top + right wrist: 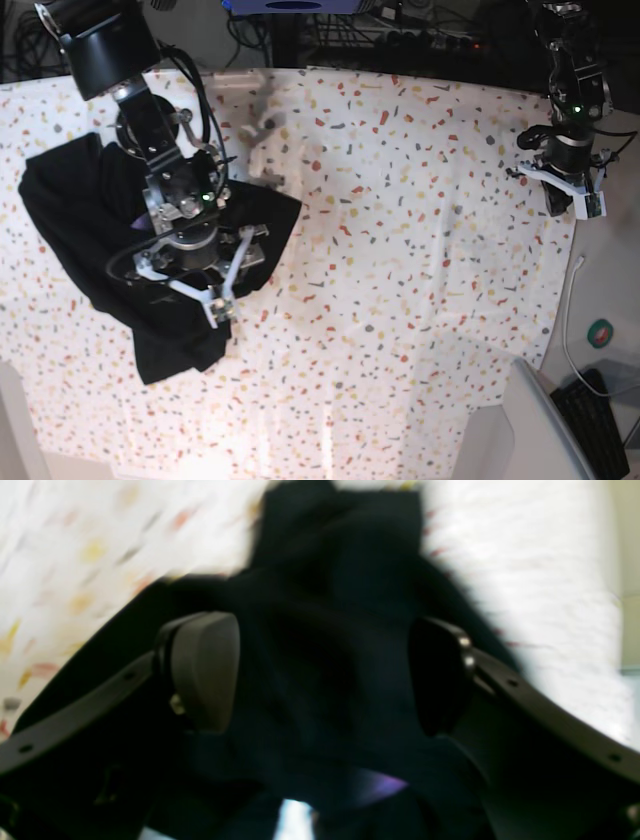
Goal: Layout the t-shirt on the table in an organized manner, then fold the t-shirt properly
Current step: 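Grasp the shirt again with the right gripper and pull it back, then grasp the shirt edge with the left gripper and pull it toward itself, then lift the shirt with both grippers and lay it flat across the table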
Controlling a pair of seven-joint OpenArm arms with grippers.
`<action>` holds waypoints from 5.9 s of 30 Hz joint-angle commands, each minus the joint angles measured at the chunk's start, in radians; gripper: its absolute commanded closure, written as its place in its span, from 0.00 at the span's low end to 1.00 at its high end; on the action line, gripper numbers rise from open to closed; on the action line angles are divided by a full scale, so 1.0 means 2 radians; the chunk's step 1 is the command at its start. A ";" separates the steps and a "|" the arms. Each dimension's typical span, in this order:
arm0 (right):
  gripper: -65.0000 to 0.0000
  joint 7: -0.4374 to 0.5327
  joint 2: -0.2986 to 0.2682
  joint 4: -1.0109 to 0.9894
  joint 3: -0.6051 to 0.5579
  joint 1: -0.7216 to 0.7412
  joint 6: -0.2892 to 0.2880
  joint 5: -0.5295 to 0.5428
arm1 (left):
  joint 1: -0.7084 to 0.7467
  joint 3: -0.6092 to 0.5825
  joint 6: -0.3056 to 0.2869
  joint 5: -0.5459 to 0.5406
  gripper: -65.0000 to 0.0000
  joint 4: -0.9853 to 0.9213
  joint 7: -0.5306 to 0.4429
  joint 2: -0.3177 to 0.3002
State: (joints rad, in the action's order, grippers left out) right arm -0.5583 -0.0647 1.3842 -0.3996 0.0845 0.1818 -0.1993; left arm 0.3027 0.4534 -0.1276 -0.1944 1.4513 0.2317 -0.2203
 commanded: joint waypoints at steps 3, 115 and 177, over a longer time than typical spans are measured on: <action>0.26 0.011 0.017 -0.027 -0.002 0.018 0.007 -0.028 | 0.002 0.004 0.003 -0.001 1.00 0.008 -0.010 -0.008; 1.00 0.161 0.025 0.135 0.348 -0.262 -0.131 -0.023 | -0.017 -0.297 0.004 -0.293 1.00 0.004 0.059 -0.019; 0.53 0.038 -0.009 0.017 0.404 -0.097 -0.256 -0.023 | -0.115 -0.402 0.143 -0.229 0.11 -0.035 0.105 -0.001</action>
State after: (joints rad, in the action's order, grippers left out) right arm -0.4988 -0.0708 1.3941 0.4061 -0.1143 -0.3367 -0.2485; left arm 0.0685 -0.3553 0.1616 -0.6498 1.3651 0.4507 -0.2142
